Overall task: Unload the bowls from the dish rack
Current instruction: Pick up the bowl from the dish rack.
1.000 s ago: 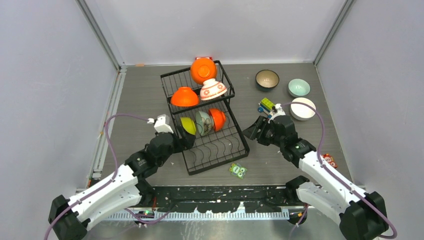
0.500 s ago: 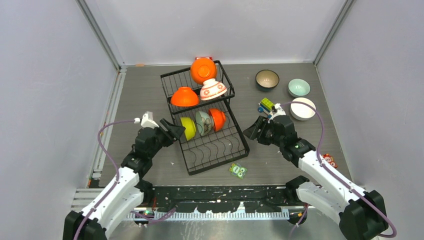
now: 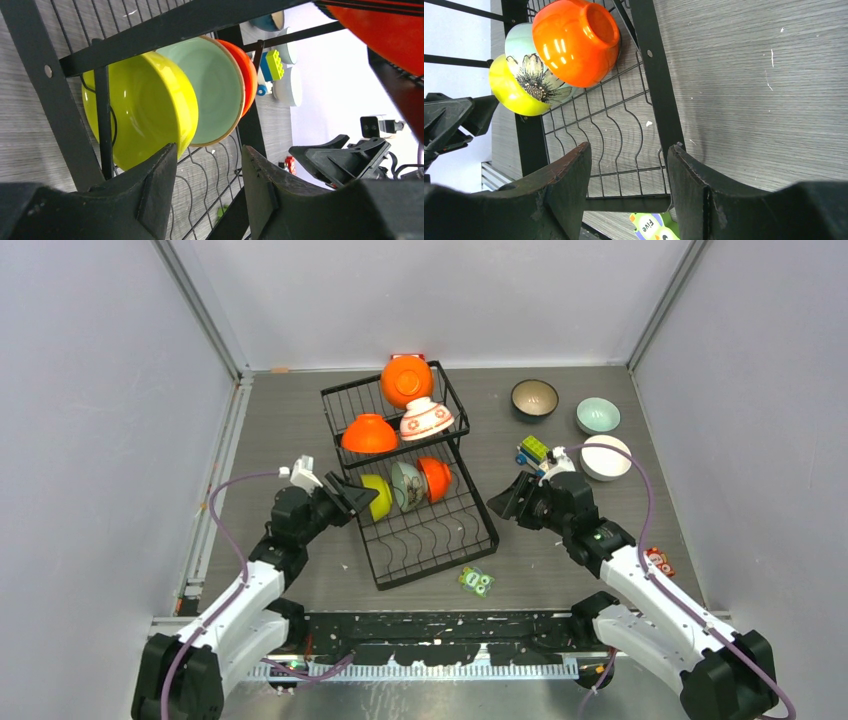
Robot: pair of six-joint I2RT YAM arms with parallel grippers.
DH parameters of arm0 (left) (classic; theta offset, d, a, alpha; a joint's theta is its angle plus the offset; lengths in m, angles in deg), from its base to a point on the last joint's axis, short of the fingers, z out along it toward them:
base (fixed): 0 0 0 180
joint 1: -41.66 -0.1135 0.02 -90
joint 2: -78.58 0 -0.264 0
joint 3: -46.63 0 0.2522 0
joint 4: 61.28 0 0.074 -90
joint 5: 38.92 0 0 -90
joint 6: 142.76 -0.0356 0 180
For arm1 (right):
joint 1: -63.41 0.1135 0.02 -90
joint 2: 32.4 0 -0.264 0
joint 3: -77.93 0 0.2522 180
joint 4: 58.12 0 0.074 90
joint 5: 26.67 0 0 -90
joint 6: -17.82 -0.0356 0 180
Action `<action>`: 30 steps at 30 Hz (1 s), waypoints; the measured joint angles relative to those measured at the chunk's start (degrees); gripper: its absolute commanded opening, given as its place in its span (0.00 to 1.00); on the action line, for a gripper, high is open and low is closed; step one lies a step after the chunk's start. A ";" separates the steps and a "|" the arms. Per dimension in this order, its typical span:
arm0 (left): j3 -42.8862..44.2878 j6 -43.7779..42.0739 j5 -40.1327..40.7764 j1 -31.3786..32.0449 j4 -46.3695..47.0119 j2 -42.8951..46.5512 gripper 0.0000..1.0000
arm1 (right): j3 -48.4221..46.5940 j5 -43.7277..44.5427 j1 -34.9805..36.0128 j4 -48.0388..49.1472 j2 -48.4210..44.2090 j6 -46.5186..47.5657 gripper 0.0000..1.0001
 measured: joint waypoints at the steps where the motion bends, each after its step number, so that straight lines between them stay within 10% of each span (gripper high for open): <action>1: -0.09 0.04 -0.04 0.00 0.13 -0.39 0.52 | 0.04 0.00 0.00 0.00 0.00 0.02 0.62; 30: -4.63 1.95 -3.30 -1.11 14.34 -10.19 0.41 | 0.66 0.39 0.00 -0.96 -0.02 0.85 0.62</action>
